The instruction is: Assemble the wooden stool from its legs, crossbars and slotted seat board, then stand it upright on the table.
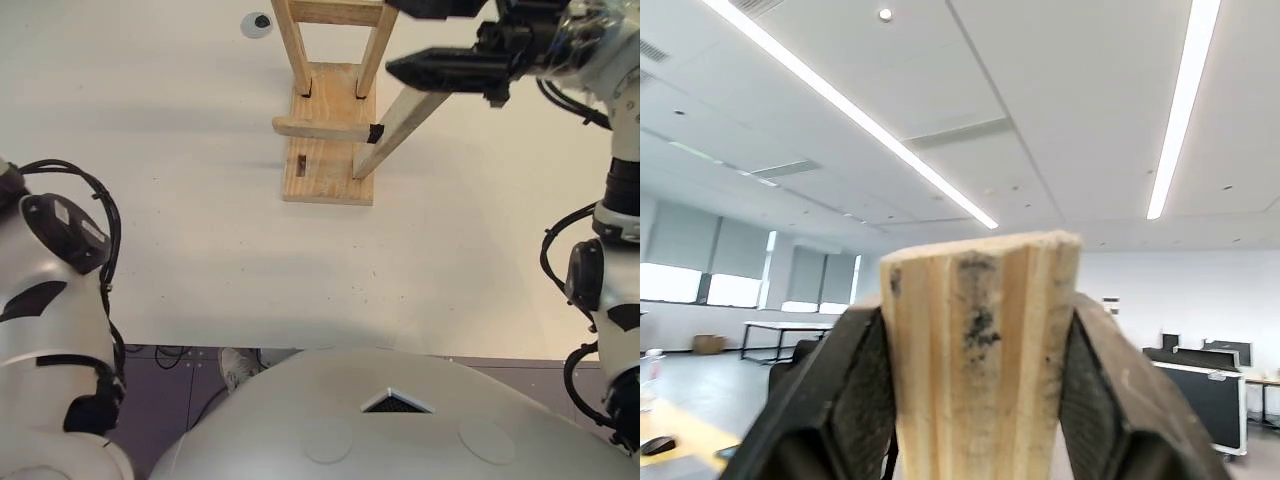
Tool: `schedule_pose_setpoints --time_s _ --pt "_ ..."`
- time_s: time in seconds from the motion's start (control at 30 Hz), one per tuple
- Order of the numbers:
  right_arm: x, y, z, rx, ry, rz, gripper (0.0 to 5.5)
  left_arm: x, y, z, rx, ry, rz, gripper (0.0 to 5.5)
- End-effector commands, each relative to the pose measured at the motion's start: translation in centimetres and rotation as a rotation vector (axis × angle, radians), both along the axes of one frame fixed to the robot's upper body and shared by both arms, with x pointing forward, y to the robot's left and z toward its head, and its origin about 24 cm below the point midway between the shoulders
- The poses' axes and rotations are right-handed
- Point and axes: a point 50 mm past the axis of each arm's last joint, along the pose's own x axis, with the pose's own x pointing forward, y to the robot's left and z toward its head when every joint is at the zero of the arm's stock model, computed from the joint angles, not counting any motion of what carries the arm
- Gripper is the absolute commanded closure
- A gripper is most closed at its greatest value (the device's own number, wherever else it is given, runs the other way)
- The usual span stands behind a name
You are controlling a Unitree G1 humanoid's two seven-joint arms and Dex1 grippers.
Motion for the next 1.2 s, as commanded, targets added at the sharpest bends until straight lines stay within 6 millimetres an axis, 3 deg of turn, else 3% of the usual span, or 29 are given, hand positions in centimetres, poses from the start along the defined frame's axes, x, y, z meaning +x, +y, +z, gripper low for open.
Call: schedule_pose_setpoints --time_s 0.03,0.13,0.37,0.53,0.73,0.83,0.97,1.2 --pt "-0.1 -0.9 0.2 -0.033 0.048 -0.002 1.26 0.3 0.3 -2.5 0.118 0.05 0.067 3.49" --pt "-0.1 -1.0 -0.5 -0.059 0.075 -0.003 1.26 0.4 -0.1 -6.0 0.175 0.101 0.084 3.49" --pt "-0.6 -0.8 -1.5 -0.063 0.126 0.02 2.34 0.4 -1.0 -12.6 0.164 0.205 0.042 3.49" --pt "-0.5 -1.1 -1.9 -0.082 0.137 0.025 2.77 0.4 -1.7 -16.2 0.141 0.311 -0.07 3.49" --pt "-0.3 -1.5 -1.7 -0.1 0.137 0.036 2.85 1.8 -0.4 -20.0 -0.012 0.412 -0.053 3.49" --pt "-0.3 -1.6 -1.7 -0.114 0.139 0.048 2.85 1.9 -0.1 -20.5 -0.066 0.406 -0.038 3.49" --pt "-0.2 -1.9 -1.6 -0.127 0.141 0.05 2.87 1.9 -0.1 -20.6 -0.009 0.394 -0.041 3.49" --pt "-0.3 -1.9 -1.7 -0.135 0.14 0.053 2.88 0.0 1.0 -20.4 0.449 0.462 -0.188 3.49"
